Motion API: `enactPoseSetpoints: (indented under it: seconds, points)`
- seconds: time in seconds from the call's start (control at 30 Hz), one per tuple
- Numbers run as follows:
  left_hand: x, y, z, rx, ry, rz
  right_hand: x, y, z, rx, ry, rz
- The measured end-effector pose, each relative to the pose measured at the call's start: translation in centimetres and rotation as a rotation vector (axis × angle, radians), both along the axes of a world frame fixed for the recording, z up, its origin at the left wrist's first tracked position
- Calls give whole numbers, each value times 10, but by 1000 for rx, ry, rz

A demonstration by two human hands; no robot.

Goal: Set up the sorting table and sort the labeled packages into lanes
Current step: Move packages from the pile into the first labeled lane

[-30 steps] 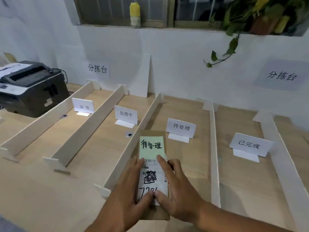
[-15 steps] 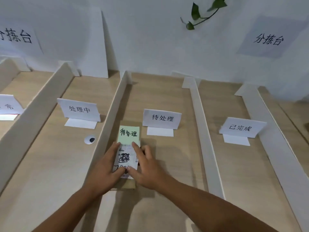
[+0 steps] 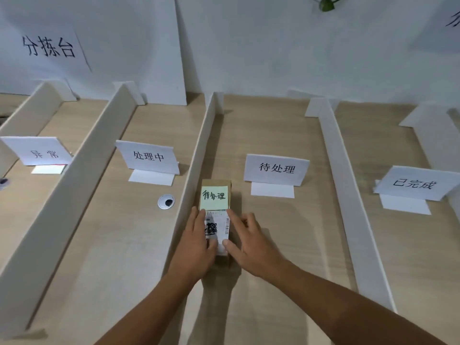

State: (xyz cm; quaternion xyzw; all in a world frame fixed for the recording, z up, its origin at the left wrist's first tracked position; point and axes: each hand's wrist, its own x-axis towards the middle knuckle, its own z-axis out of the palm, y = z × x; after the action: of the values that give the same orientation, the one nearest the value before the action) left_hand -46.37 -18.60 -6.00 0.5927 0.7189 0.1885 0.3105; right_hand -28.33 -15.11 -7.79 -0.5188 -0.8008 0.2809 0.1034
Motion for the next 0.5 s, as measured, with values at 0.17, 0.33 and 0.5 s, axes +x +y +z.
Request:
enactPoseSetpoints:
  seconds: [0.17, 0.33, 0.5]
  points:
    - [32, -36, 63, 80, 97, -119, 76, -51, 79, 117, -62, -40]
    - [154, -48, 114, 237, 30, -380, 214, -146, 167, 288, -161, -290]
    - [327, -116, 174, 358, -151, -667, 360, -288, 237, 362, -247, -616]
